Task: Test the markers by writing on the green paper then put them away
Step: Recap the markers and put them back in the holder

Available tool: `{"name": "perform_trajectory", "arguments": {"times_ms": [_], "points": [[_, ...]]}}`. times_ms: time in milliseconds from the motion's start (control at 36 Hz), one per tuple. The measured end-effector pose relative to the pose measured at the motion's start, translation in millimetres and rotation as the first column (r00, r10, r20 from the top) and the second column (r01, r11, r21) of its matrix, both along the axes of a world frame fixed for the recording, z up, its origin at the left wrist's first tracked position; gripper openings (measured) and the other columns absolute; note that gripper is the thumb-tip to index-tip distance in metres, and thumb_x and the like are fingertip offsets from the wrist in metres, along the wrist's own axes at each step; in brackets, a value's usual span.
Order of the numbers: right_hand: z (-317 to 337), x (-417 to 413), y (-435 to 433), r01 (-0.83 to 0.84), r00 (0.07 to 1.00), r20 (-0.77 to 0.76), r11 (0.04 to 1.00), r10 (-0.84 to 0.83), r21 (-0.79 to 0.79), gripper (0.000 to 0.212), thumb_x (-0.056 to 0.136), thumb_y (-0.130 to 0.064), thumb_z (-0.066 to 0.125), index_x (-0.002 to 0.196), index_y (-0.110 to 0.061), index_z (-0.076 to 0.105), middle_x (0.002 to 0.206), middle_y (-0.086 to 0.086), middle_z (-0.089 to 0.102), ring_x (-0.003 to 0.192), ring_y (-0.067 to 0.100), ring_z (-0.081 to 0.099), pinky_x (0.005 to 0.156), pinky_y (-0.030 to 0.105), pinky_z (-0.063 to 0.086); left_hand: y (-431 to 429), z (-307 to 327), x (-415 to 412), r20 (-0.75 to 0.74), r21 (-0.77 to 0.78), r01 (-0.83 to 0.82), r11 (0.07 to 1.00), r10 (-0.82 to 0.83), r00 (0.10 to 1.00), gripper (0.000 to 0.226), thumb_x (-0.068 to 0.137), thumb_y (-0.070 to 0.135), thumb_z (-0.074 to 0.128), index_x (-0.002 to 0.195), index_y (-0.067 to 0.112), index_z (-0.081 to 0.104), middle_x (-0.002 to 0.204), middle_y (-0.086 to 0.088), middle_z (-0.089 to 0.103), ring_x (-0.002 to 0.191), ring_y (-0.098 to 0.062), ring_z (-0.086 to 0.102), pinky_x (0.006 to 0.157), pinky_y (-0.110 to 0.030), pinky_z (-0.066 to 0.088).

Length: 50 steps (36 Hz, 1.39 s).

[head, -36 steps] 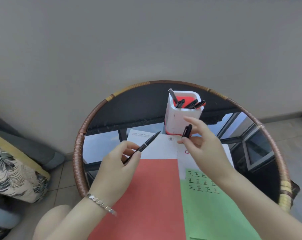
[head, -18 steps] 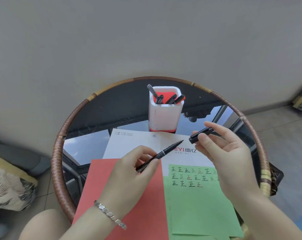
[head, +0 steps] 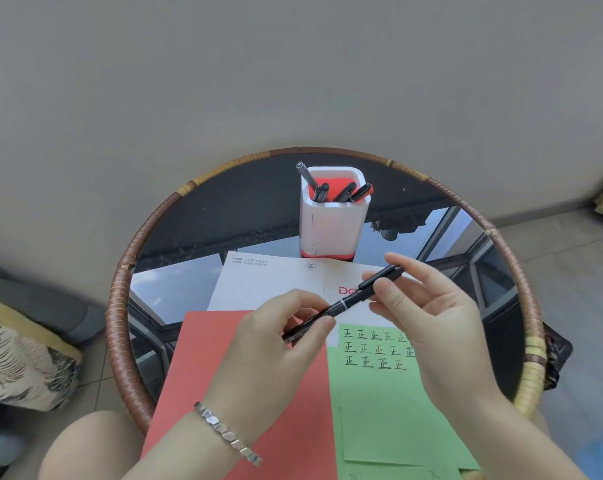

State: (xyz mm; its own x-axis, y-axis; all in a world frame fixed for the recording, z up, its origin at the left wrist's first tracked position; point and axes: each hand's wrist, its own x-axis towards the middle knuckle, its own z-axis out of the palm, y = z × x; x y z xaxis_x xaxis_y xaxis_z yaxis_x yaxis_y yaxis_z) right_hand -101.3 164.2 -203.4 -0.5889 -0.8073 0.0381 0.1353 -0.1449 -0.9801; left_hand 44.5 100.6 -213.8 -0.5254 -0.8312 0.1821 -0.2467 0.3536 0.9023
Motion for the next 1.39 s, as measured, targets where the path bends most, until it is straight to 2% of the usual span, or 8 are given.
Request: {"name": "perform_trajectory", "arguments": {"times_ms": [306,611,722,833,1000,1139,1278,1389], "points": [[-3.7,6.1,4.8,-0.022,0.998,0.052,0.997,0.026,-0.071,0.02,0.061,-0.024,0.068,0.082,-0.023,0.071,0.074,0.003,0.075,0.071,0.013,0.069,0.061,0.019,0.054,2.1,6.8,-2.7,-0.005,-0.086,0.058,0.995,-0.059,0.998,0.007,0.075,0.025,0.059,0.076,0.026,0.066,0.061,0.009,0.061,0.046,-0.002,0.044,0.046,-0.009,0.031],[-0.3,6.1,9.1,-0.087,0.996,0.002,0.985,0.089,-0.149,0.037,0.053,-0.044,0.078,0.085,-0.026,0.071,0.077,0.004,0.075,0.075,0.021,0.071,0.066,0.022,0.054,-1.9,28.2,-4.2,-0.212,0.476,0.208,0.854,-0.118,0.97,0.021,0.083,-0.005,0.055,0.065,0.005,0.06,0.048,-0.004,0.053,0.032,-0.007,0.035,0.034,-0.009,0.026],[-6.7,7.4,5.0,-0.025,0.995,0.094,0.995,0.034,-0.1,0.046,0.042,-0.049,0.083,0.079,-0.023,0.072,0.075,0.005,0.075,0.069,0.015,0.07,0.06,0.02,0.054,-4.5,13.0,-6.0,0.033,-0.058,0.106,0.993,-0.104,0.994,0.014,0.084,0.016,0.061,0.07,0.018,0.063,0.053,0.009,0.058,0.042,-0.003,0.042,0.043,-0.012,0.03],[-6.0,0.5,-2.9,0.033,0.988,0.15,0.998,-0.026,-0.044,0.012,0.071,-0.01,0.068,0.08,-0.016,0.066,0.067,0.004,0.074,0.062,0.013,0.068,0.059,0.021,0.055,-17.7,-3.0,-11.6,0.146,-0.387,0.109,0.916,-0.056,0.988,0.015,0.081,0.038,0.048,0.087,0.027,0.056,0.062,0.009,0.062,0.056,-0.008,0.052,0.051,-0.017,0.039],[8.7,-6.9,-14.9,0.167,0.975,-0.133,0.982,-0.178,-0.089,0.023,0.08,-0.001,0.063,0.087,-0.024,0.064,0.078,-0.002,0.074,0.071,0.013,0.069,0.066,0.016,0.053,-48.3,1.2,-36.0,-0.02,-0.303,-0.029,0.953,0.024,1.0,0.022,0.082,0.031,0.056,0.104,0.031,0.06,0.094,0.024,0.058,0.096,0.009,0.048,0.082,-0.006,0.034],[52.9,-14.6,-17.1,0.17,0.772,-0.465,0.846,-0.433,-0.506,0.037,0.083,0.002,0.06,0.104,-0.027,0.054,0.09,-0.004,0.069,0.087,0.016,0.069,0.079,0.022,0.052,-90.0,24.5,-54.8,-0.113,-0.132,-0.201,0.971,0.187,0.976,0.066,0.083,0.025,0.063,0.138,0.021,0.026,0.139,0.007,0.038,0.126,-0.003,0.033,0.101,-0.022,0.03],[88.2,-31.2,-40.0,0.074,0.629,-0.594,0.799,-0.502,-0.597,0.033,0.083,0.003,0.061,0.1,-0.023,0.051,0.092,0.002,0.065,0.086,0.018,0.068,0.08,0.029,0.054,-117.5,23.3,-66.8,0.075,0.027,-0.01,1.0,0.008,0.997,0.069,0.084,0.03,0.062,0.141,0.026,0.024,0.146,0.009,0.031,0.133,-0.009,0.027,0.098,-0.024,0.027],[70.7,-40.0,-76.6,0.063,0.549,-0.724,0.884,-0.418,-0.463,0.026,0.082,-0.007,0.065,0.105,-0.017,0.061,0.084,0.0,0.067,0.078,0.009,0.065,0.072,0.018,0.053,-116.1,18.6,-62.0,0.084,-0.079,0.082,0.993,-0.076,0.994,0.045,0.087,0.021,0.057,0.128,0.035,0.043,0.136,0.019,0.037,0.127,0.002,0.03,0.087,-0.003,0.022]]}}
